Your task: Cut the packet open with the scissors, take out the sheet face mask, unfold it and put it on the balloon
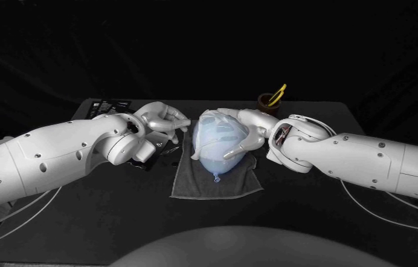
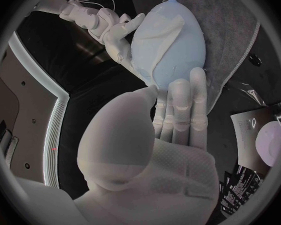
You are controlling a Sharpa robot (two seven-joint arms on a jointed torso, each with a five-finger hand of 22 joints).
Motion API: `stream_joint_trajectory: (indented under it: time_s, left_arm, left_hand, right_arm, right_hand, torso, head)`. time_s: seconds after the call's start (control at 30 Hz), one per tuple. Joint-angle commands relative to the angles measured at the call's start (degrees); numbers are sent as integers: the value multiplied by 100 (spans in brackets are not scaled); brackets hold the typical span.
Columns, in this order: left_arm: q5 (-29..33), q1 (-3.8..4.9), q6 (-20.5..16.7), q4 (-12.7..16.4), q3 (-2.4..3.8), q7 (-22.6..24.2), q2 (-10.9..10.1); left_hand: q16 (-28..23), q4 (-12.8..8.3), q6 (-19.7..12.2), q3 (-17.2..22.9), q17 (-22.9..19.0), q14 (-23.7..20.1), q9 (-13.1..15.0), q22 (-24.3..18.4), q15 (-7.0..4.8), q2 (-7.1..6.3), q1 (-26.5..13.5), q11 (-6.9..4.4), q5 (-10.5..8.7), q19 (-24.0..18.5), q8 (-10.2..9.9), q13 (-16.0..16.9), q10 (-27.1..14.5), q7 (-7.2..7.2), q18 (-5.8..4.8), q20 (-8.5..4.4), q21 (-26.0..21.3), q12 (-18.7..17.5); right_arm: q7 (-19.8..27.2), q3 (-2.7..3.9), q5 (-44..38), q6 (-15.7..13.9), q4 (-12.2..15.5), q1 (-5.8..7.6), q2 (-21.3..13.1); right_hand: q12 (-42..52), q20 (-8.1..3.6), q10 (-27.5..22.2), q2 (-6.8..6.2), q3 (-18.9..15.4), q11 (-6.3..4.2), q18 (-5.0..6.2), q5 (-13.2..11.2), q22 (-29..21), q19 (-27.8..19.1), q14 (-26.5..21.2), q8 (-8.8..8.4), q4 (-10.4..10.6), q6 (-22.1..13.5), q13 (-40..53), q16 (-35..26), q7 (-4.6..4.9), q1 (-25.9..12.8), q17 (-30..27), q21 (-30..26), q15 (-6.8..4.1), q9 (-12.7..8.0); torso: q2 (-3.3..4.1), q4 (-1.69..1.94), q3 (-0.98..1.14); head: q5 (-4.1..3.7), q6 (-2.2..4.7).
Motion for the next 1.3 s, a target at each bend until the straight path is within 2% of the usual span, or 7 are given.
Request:
stream_joint_trajectory:
  time_s: [0.03,0.13,0.27,0.43,0.7,0.97,1.3]
  left_arm:
    - [350,-13,-303,123,4,390,-64]
    - [434,-36,-189,247,0,375,-167]
    - [569,-56,-1,361,-4,318,-243]
    - [606,-81,81,465,-9,133,-310]
    - [135,-242,132,513,-31,-333,-389]
    - [135,-454,241,502,-47,-550,-331]
    - [278,-541,368,508,-54,-716,-277]
  left_hand:
    - [-79,7,28,19,-66,-86,-49,-13,14,-63,-67,12,0,-49,-37,-59,47,22,62,25,-26,-81]
    - [-205,6,63,85,-116,-220,-186,-61,50,-71,-171,45,0,-158,-185,-168,38,45,61,65,-120,-252]
    - [-276,-114,220,656,-160,-200,-348,-53,38,196,45,66,5,-143,-394,-393,88,40,66,50,-99,-643]
    - [-445,-86,298,1184,-310,-51,-527,-38,96,88,-355,132,-2,-116,-720,-784,336,123,67,92,-58,-1390]
    - [-563,54,123,466,-388,123,-603,-155,122,-154,-1525,162,-3,18,-846,-833,579,181,79,137,-188,-1598]
    - [-491,54,121,-62,-321,269,-610,-191,90,-135,-1856,131,-4,176,-808,-837,640,144,75,97,-197,-1722]
    - [-405,56,6,-411,-270,405,-635,-171,79,-47,-1933,136,-4,297,-831,-885,585,142,71,72,-133,-1938]
  right_arm:
    - [-46,-32,-23,179,-4,-49,1]
    - [-49,-32,-23,179,-4,-53,-3]
    - [-49,-32,-23,180,-5,-56,-4]
    - [-48,-32,-22,183,-12,-61,1]
    - [-47,-32,-18,186,-23,-68,0]
    - [-45,-32,-17,187,-14,-71,-11]
    - [-47,-32,-15,191,-12,-72,-15]
  right_hand:
    - [14,16,-2,16,22,42,-72,-4,9,26,-13,29,-7,50,8,-26,903,18,-7,25,34,9]
    - [16,16,5,27,33,46,-69,-6,9,26,-12,34,-7,64,9,-24,904,23,-6,26,40,15]
    - [16,16,5,27,33,46,-69,-6,9,26,-12,34,-7,64,9,-24,904,23,-6,26,40,15]
    - [16,16,5,27,33,46,-69,-6,9,26,-12,34,-7,64,9,-24,904,23,-6,26,40,15]
    - [16,17,8,24,33,47,-69,-6,9,27,-13,35,-7,66,9,-24,905,24,-7,27,42,16]
    - [16,17,8,24,33,47,-69,-6,9,27,-13,35,-7,66,9,-24,905,24,-7,27,42,16]
    - [18,17,21,27,35,50,-67,-6,9,27,-11,43,-7,97,11,-24,905,25,-6,28,45,27]
  torso:
    - [2,-5,3]
    - [6,-9,6]
    - [5,-9,6]
    - [-1,-10,8]
    - [5,1,6]
    - [12,-11,-6]
    - [8,-10,1]
  head:
    - [16,1]
    - [17,1]
    - [25,1]
    - [36,1]
    - [8,1]
    - [7,1]
    - [11,1]
